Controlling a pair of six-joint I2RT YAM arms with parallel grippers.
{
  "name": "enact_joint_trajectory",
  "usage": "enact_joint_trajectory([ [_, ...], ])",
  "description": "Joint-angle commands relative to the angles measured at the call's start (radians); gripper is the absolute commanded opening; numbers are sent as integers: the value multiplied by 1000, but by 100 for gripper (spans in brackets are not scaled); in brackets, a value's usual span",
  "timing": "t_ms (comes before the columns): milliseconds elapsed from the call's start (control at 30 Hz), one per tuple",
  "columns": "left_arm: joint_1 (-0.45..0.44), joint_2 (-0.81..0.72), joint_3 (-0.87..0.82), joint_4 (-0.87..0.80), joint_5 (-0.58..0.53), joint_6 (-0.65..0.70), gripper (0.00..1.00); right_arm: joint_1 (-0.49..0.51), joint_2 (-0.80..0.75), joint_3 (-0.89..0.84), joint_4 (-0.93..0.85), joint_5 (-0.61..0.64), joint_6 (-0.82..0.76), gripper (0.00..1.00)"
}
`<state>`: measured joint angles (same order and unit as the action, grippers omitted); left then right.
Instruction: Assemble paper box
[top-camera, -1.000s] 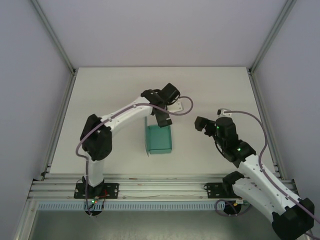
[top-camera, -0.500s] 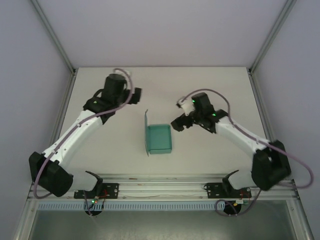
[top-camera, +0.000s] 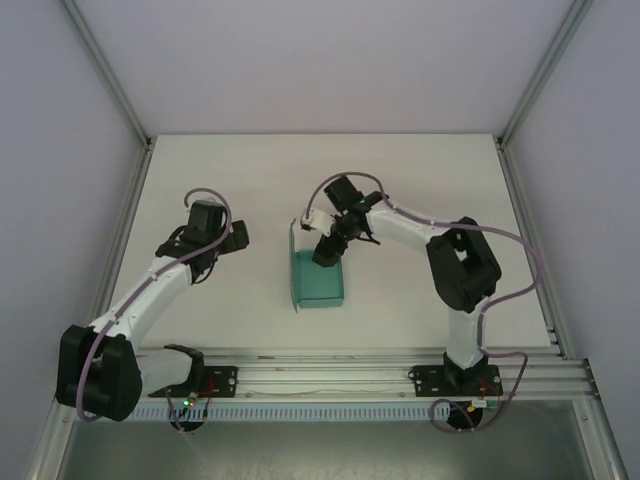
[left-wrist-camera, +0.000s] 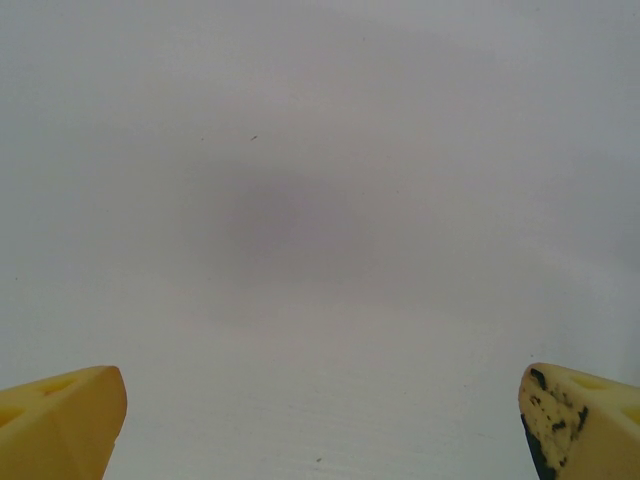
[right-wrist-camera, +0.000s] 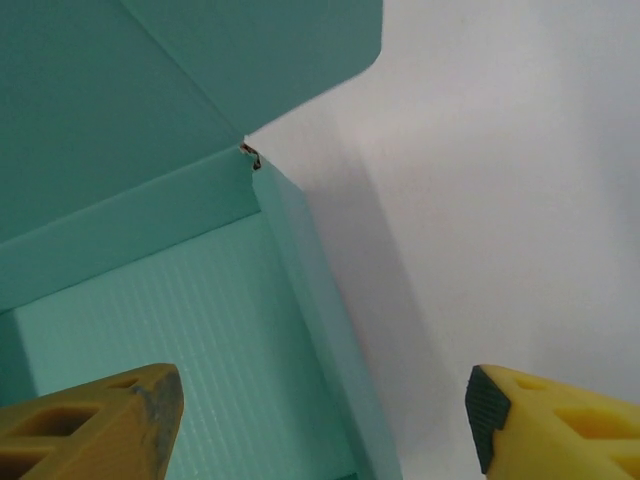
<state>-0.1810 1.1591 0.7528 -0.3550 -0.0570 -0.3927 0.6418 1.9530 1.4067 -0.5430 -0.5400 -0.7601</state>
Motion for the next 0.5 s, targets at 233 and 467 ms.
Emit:
enact_joint_trajectory([
  [233, 8, -35, -43, 72, 9, -38, 100, 20, 7, -81, 271, 220, 241, 35],
  [467, 9, -25, -41, 103, 35, -47, 100, 33, -70, -191, 328, 377, 421, 23],
])
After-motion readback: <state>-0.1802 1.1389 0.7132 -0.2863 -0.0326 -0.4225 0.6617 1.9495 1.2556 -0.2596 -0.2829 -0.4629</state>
